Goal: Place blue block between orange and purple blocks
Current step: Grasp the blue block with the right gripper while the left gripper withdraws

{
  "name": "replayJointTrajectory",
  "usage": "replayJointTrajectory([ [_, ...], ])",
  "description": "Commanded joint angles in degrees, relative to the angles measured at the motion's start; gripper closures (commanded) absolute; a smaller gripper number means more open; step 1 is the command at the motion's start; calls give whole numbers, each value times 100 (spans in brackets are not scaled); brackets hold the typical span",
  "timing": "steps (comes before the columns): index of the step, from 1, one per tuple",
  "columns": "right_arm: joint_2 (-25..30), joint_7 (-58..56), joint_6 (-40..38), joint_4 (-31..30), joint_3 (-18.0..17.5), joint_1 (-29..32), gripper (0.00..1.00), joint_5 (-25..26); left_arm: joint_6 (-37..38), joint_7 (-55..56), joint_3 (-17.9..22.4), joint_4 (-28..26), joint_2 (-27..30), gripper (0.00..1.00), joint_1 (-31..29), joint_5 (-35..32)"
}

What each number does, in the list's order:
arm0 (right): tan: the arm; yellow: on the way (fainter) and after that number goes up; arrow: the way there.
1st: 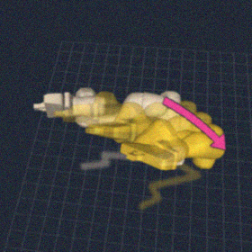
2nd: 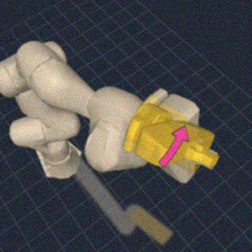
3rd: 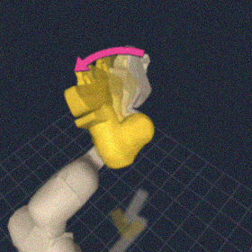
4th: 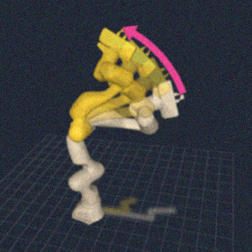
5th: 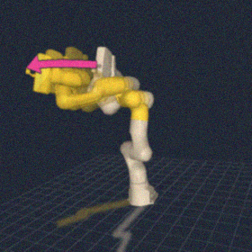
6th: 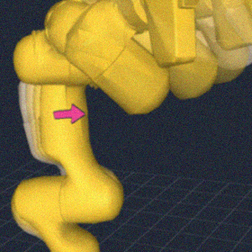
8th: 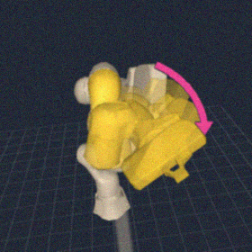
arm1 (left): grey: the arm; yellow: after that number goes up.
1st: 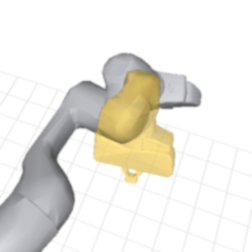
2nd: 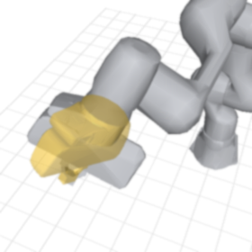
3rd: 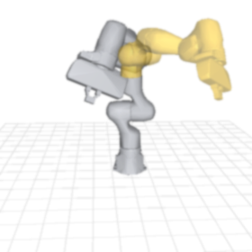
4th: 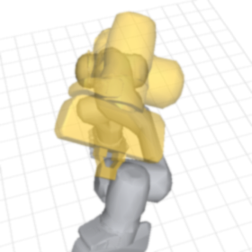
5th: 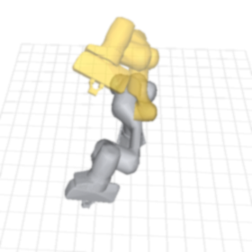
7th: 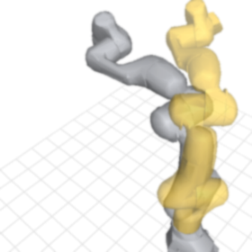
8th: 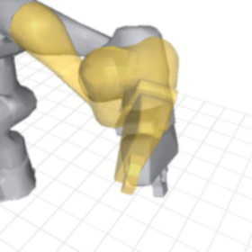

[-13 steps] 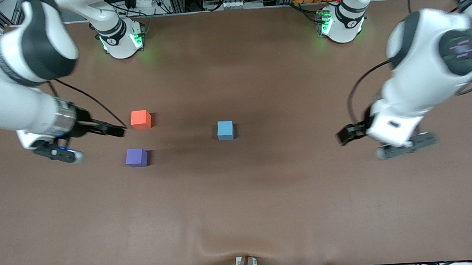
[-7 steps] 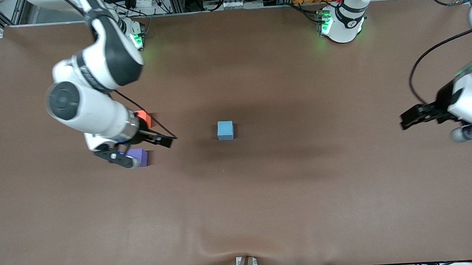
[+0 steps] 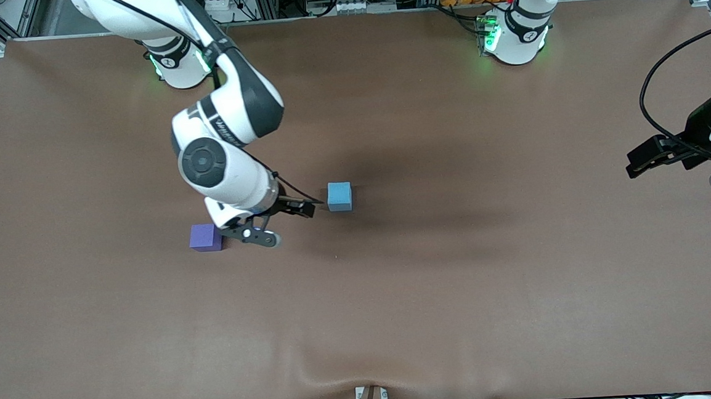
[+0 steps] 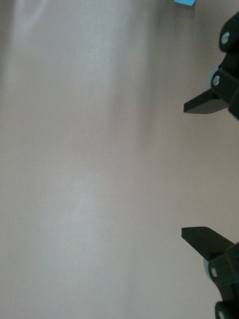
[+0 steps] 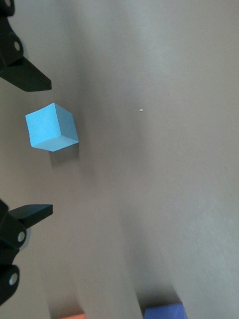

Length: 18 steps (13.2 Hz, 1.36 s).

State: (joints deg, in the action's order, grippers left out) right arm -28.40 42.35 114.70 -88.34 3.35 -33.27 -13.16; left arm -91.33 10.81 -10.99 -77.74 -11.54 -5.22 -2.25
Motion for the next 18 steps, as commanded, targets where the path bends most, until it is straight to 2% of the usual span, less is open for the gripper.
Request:
replayJointTrajectory([
  [1,-349,142,393,11,69,-328,0,-20,124,-61,-70,-145,239,0,-49,-65],
  [3,-551,169,990,-165,78,-487,0,-2,168,-61,-79,-154,293,0,-49,-65],
  [6,-842,204,1247,-166,104,-750,0,120,274,-61,-53,-145,354,0,-49,-48],
  [9,-965,590,1257,-192,95,-1023,0,506,291,-78,-26,-110,363,0,-58,-65],
  [18,-1036,704,1283,-412,104,-1515,0,666,291,-52,-18,-144,372,0,-137,-74],
])
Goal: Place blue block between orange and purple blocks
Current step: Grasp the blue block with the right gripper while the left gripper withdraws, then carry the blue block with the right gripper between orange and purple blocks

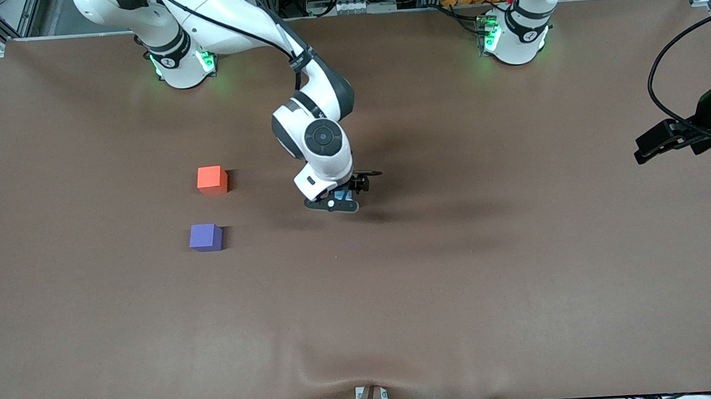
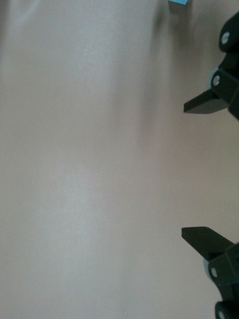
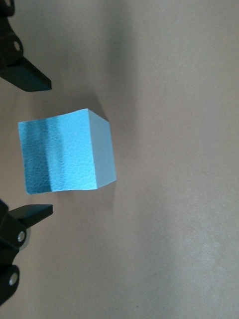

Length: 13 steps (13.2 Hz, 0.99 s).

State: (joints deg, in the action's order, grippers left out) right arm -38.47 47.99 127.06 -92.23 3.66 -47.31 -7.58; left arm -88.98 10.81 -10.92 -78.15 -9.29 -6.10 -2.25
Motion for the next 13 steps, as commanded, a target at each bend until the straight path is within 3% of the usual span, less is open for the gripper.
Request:
replayJointTrajectory([
  [1,-55,140,73,-14,74,-103,0,108,56,-52,-33,-121,130,0,-154,-74],
  [5,-231,140,390,-5,83,-86,0,160,30,-61,-42,-104,77,0,-207,-82],
  [6,-248,140,425,3,83,-86,23,256,-32,-61,-42,-104,33,0,-207,-83],
  [7,-240,114,399,21,74,-33,58,483,-67,-61,-59,-104,33,0,-216,-83],
  [8,-196,105,338,21,74,2,85,512,-67,-61,-59,-95,42,0,-216,-83],
  [9,-143,27,259,-5,74,115,100,521,-67,-61,-68,-95,42,0,-190,-83],
  [13,601,-500,-741,-206,65,659,100,521,-59,-61,-95,-95,50,0,-181,-91],
])
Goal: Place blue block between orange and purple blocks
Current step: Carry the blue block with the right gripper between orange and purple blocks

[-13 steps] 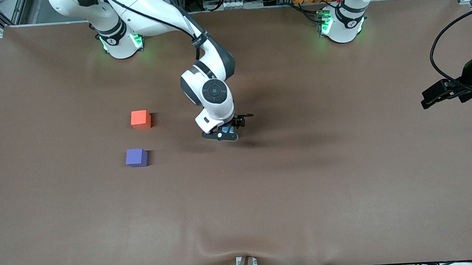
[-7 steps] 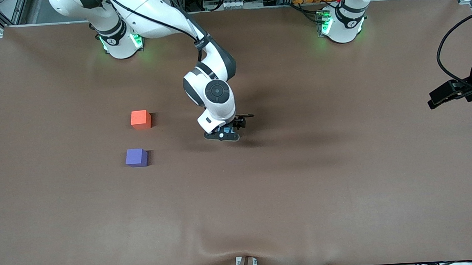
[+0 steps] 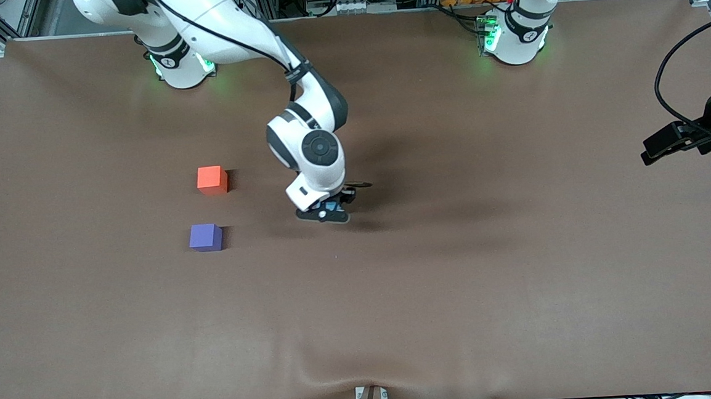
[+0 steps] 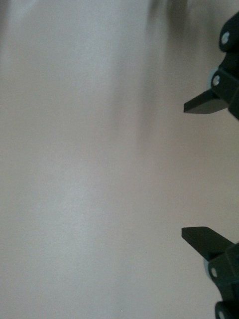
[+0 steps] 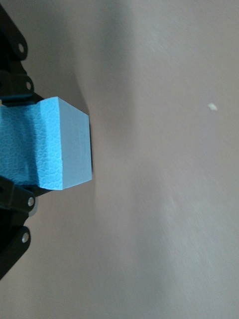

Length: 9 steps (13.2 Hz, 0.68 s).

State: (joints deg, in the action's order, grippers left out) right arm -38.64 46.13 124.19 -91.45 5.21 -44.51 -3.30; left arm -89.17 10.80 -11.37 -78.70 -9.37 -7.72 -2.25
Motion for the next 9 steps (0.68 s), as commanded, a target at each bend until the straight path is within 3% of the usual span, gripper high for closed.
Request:
replayJointTrajectory([
  [1,1003,-472,-457,-669,-90,521,100,93,-48,-61,-50,-41,58,0,-19,-91],
  [5,2139,-1447,-221,-2137,-81,1162,100,84,-22,-61,-50,-49,76,0,-19,-82],
  [7,2640,-1808,454,-3076,-81,1383,100,84,-13,-52,-58,-49,85,0,-19,-82],
  [9,2791,-2159,606,-3431,-81,1594,100,84,13,-61,-58,-49,111,0,-19,-82],
])
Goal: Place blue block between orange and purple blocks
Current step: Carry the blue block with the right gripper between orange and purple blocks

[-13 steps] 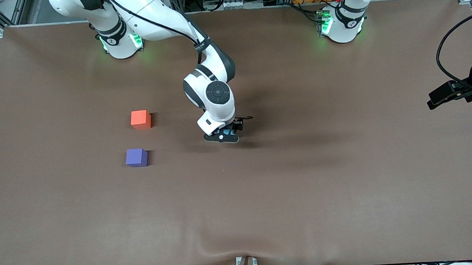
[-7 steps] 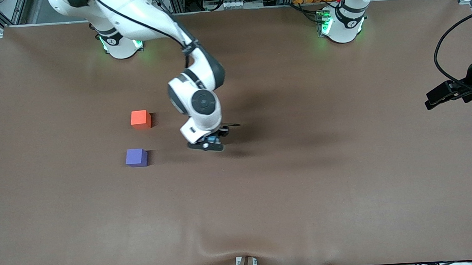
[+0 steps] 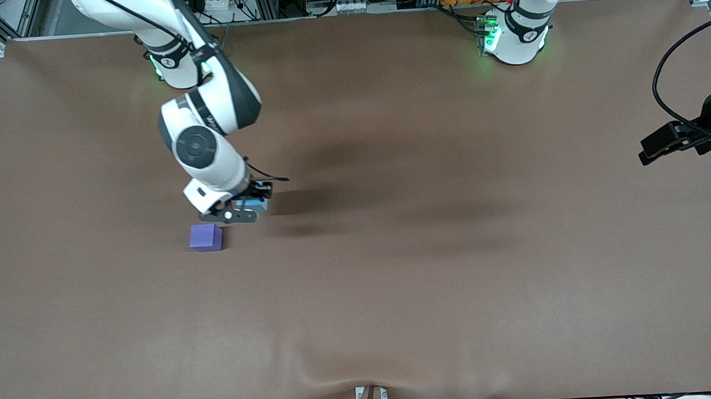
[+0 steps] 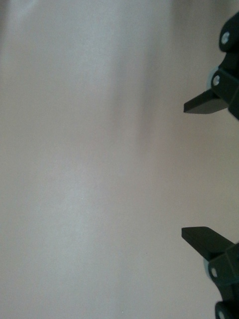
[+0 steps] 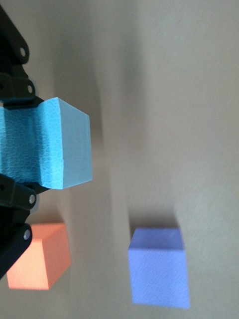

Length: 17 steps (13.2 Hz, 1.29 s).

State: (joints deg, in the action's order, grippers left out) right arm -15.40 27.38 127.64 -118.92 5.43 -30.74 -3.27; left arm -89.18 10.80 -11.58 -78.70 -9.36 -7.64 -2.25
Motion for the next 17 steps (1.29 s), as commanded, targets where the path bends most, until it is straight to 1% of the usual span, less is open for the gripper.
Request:
replayJointTrajectory([
  [1,555,-417,261,-781,-104,330,100,81,23,-61,-37,-49,110,0,-27,-82],
  [3,687,-724,261,-982,-104,533,100,89,41,-61,-37,-58,110,0,-27,-82],
  [6,705,-1313,410,-1133,-104,980,100,90,41,-61,-37,-58,92,0,-9,-82],
  [8,661,-1367,760,-1308,-95,1026,100,98,50,-61,-72,-67,110,0,-18,-74],
  [10,617,-1612,955,-1344,-104,1270,100,98,111,-61,-81,-58,119,0,-36,-74],
  [11,574,-1709,1008,-1344,-104,1298,100,98,111,-61,-81,-58,119,0,-36,-74],
  [13,424,-1728,1358,-1458,-95,1307,100,98,111,-78,-90,-67,127,0,-44,-74],
  [17,91,-1728,1754,-1450,-95,1351,100,98,94,-70,-81,-49,101,0,-45,-21],
])
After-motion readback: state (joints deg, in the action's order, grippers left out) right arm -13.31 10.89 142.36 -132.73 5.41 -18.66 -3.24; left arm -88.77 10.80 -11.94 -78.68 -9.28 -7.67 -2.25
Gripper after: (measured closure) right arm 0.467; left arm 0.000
